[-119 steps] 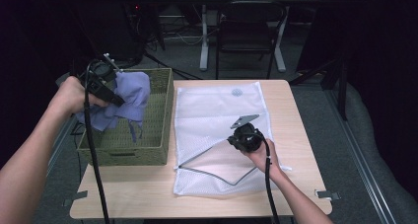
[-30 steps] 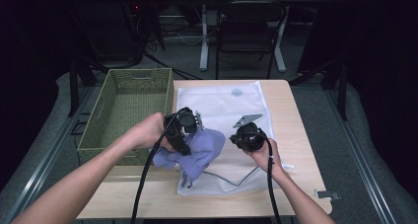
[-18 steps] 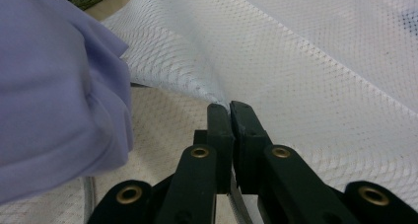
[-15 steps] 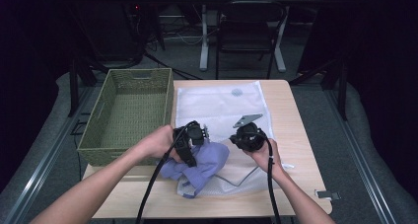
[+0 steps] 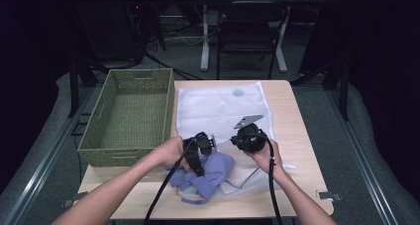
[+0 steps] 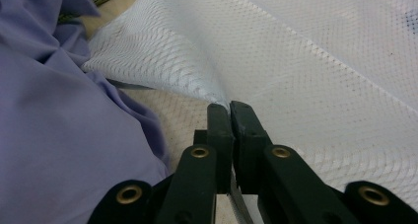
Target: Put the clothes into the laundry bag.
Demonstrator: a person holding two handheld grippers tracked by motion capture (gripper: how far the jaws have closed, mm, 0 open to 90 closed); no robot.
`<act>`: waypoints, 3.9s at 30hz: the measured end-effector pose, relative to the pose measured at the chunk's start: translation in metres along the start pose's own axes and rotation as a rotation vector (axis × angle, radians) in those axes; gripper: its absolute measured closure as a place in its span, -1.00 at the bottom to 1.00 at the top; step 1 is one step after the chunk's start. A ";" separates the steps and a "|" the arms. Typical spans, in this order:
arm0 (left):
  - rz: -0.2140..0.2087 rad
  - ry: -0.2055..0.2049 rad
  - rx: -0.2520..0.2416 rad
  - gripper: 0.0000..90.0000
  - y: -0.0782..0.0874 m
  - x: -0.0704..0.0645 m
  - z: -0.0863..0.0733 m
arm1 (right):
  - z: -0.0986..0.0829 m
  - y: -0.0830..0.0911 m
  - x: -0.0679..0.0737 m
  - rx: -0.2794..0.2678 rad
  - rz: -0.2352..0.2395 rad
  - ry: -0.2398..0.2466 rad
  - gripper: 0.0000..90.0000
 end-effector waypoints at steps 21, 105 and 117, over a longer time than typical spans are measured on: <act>-0.019 0.083 -0.121 -0.10 -0.019 0.007 -0.009 | -0.002 0.000 0.001 0.008 0.006 -0.001 0.95; 0.197 0.225 -0.525 0.76 -0.026 0.027 0.029 | 0.006 0.012 0.009 -0.017 0.018 0.008 0.95; 0.266 0.192 -0.539 -0.24 0.002 0.009 0.016 | 0.002 0.012 0.009 -0.007 0.021 0.006 0.95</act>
Point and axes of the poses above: each handheld gripper's, and its own axes: y roughly backward along the jaws, z roughly out of its top, x roughly to its left, the point moved 9 cm from there along -y, roughly forward along the jaws, and after that the axes turned 9 degrees about -z, right-handed, at the moved point
